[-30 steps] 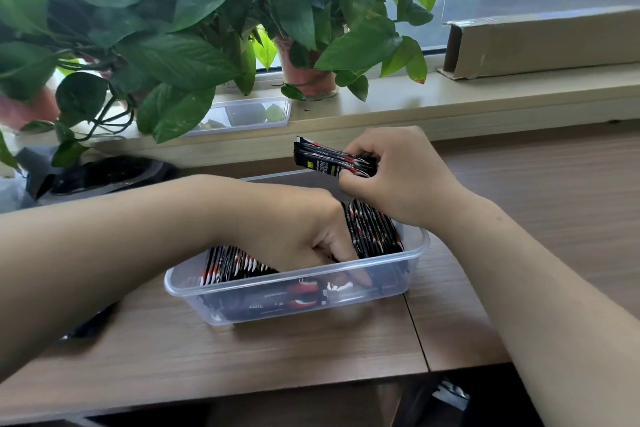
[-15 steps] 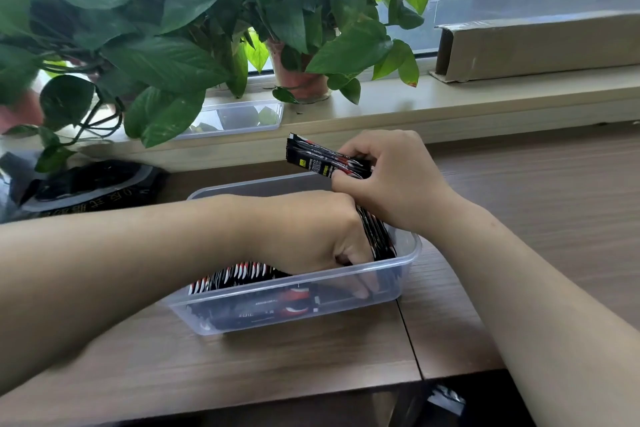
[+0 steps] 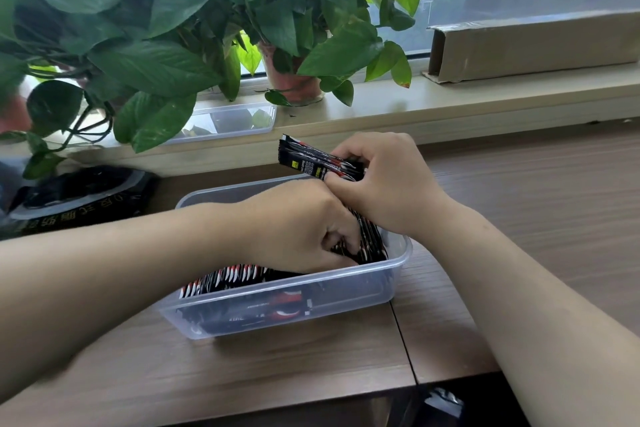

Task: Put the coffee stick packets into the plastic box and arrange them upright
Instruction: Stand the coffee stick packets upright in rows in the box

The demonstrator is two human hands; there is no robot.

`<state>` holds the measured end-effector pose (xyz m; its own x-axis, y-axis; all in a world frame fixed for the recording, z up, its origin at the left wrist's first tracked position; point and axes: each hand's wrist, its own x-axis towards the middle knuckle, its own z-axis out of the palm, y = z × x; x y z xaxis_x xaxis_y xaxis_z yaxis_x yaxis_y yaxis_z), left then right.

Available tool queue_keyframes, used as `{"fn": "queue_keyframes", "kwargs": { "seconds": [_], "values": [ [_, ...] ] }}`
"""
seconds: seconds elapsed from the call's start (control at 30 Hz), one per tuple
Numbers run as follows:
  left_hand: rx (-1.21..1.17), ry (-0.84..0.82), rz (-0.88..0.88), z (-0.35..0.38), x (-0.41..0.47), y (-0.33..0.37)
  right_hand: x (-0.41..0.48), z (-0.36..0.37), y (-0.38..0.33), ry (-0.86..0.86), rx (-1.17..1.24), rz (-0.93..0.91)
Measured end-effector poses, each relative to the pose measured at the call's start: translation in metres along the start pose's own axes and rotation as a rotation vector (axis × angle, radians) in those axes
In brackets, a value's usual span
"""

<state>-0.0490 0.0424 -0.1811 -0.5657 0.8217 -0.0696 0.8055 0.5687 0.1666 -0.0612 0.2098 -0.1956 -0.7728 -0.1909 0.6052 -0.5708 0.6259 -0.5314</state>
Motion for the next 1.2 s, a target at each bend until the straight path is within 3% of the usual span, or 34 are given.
{"fn": "queue_keyframes", "kwargs": {
  "seconds": [0.23,0.3,0.4,0.57,0.73,0.8,0.9,1.0,1.1,1.2],
  "values": [
    [0.005,0.271,-0.026,0.007,0.001,-0.002,-0.001,0.000,0.000,0.107,0.068,0.051],
    [0.017,0.281,-0.026,0.004,-0.002,-0.007,-0.001,0.000,0.000,0.147,0.110,0.084],
    [0.064,0.200,-0.005,0.005,-0.001,-0.010,0.000,0.001,0.001,0.153,0.146,0.122],
    [-0.061,0.177,-0.035,-0.003,-0.012,-0.016,0.002,0.002,0.003,0.152,0.184,0.164],
    [0.056,-0.214,-0.038,-0.005,-0.022,-0.025,0.002,0.001,0.003,0.143,0.189,0.171],
    [0.076,-0.245,-0.029,-0.004,-0.024,-0.024,0.002,0.001,0.002,0.137,0.187,0.169],
    [-0.043,-0.018,-0.037,-0.016,-0.032,-0.027,0.002,0.000,0.002,0.134,0.182,0.173],
    [-0.166,0.216,-0.192,-0.036,-0.051,-0.037,0.002,-0.001,0.003,0.126,0.189,0.174],
    [-0.204,0.278,-0.307,-0.045,-0.070,-0.047,0.002,-0.002,0.002,0.112,0.190,0.175],
    [-0.271,0.226,-0.345,-0.042,-0.075,-0.045,0.004,-0.002,0.000,0.095,0.192,0.165]
  ]
}}
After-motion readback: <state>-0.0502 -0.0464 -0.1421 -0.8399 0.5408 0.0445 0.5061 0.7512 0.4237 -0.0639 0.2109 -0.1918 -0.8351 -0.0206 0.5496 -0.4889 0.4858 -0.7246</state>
